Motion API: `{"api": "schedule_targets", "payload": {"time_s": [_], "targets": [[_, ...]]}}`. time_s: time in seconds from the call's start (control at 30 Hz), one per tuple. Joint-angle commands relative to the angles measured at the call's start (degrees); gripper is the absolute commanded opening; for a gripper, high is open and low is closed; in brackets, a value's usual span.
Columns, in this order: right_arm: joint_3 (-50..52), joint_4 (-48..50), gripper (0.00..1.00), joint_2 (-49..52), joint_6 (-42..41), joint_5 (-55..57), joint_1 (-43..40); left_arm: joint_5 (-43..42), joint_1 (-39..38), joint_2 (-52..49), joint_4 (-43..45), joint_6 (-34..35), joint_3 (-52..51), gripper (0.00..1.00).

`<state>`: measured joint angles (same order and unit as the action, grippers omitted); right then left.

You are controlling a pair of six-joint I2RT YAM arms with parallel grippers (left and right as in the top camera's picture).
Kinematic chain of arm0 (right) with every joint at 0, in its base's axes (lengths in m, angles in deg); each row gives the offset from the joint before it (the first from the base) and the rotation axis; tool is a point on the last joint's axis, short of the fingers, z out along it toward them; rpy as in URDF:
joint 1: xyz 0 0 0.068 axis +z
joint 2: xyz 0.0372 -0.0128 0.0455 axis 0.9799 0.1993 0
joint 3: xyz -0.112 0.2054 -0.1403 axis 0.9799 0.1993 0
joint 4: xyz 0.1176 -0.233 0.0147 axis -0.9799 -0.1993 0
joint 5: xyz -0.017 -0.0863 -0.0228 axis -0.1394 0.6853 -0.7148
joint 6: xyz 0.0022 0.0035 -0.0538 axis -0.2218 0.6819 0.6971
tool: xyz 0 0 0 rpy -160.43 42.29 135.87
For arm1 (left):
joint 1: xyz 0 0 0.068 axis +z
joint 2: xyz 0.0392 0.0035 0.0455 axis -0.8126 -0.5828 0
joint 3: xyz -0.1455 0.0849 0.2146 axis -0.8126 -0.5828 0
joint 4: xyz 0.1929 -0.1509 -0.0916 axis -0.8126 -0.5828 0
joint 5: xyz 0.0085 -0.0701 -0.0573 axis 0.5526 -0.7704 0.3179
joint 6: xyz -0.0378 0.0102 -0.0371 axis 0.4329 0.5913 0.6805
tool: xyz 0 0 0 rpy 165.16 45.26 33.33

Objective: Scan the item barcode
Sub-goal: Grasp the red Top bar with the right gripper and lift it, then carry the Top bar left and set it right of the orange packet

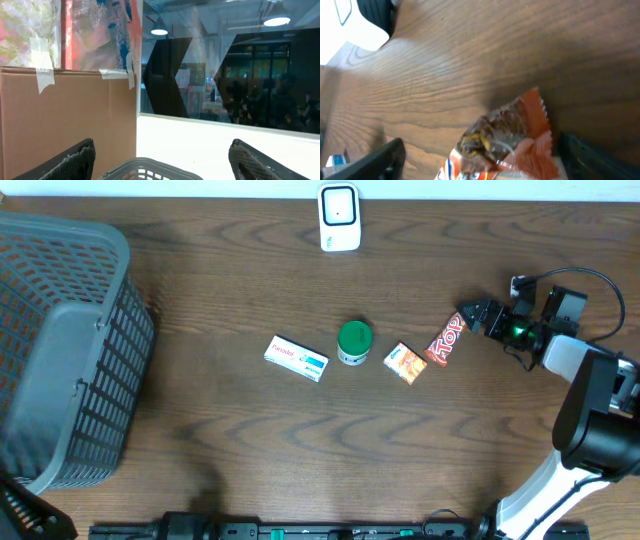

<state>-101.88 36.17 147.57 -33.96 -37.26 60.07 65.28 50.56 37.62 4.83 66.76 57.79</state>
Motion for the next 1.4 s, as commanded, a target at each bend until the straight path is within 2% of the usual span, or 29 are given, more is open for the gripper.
{"api": "schedule_targets", "payload": {"time_s": [0.0,0.13,0.17,0.2,0.23,0.37,0.5,0.6,0.7,0.8,0.83,0.87,0.9,0.97,1.03,1.07,1.17,1.37], "targets": [[2.23,-4.0,0.77,7.67,0.46,3.43,0.92,0.61,0.35,0.2,0.09,0.48,0.09,0.86],[2.23,-8.81,0.47,7.65,4.46,3.43,0.85,0.61,0.35,0.2,-1.27,0.48,0.09,0.86],[2.23,-9.49,0.28,7.65,5.03,3.34,0.85,0.61,0.35,0.2,-2.01,0.48,0.09,0.86],[2.21,-9.49,0.2,7.65,5.05,3.1,0.85,0.61,0.35,0.2,-3.3,0.48,0.09,0.86],[2.03,-9.46,0.02,7.63,5.05,2.01,0.85,0.61,0.35,0.2,-4.79,0.48,0.09,0.86],[-0.04,-11.45,0.01,5.25,6.73,-7.67,0.72,0.61,0.35,0.2,-9.2,0.48,0.09,0.86],[-3.17,-19.78,0.01,-4.57,10.51,-8.59,0.76,0.59,0.35,0.2,-13.31,0.5,0.09,0.86],[-4.98,-25.18,0.02,-14.75,11.91,-3.61,0.94,0.59,0.35,0.2,-16.81,0.48,0.09,0.86],[-5.18,-27.34,0.02,-25.11,11.89,6.4,1.79,0.57,0.35,0.2,-19.69,0.5,0.09,0.86],[-5.18,-29.73,0.01,-34.99,11.87,22.58,4.31,0.57,0.35,0.2,-22.77,0.5,0.09,0.86],[-5.18,-31.54,0.01,-38.73,11.87,33.2,6.69,0.57,0.35,0.2,-24.39,0.52,0.09,0.86],[-5.18,-32.09,0.01,-39.76,11.87,37.35,7.78,0.57,0.35,0.2,-25.22,0.5,0.09,0.86],[-5.18,-32.48,0.02,-40.46,11.87,41.09,8.87,0.57,0.35,0.2,-25.94,0.5,0.09,0.86],[-5.14,-32.59,0.01,-41.31,10.78,57.05,14.43,0.57,0.35,0.2,-27.58,0.52,0.09,0.86],[-4.98,-31.98,0.01,-40.79,8.85,68.3,17.81,0.57,0.35,0.2,-28.02,0.52,0.09,0.86],[-4.9,-31.17,0.01,-39.82,5.42,82.38,21.18,0.57,0.35,0.2,-28.3,0.52,0.09,0.86],[-4.9,-30.75,0.02,-37.2,-0.94,105.46,26.32,0.57,0.35,0.2,-28.81,0.52,0.09,0.86],[-3.13,-33.73,0.02,-27.15,-8.39,120.83,33.77,0.57,0.35,0.2,-28.83,0.52,0.09,0.86]]}}
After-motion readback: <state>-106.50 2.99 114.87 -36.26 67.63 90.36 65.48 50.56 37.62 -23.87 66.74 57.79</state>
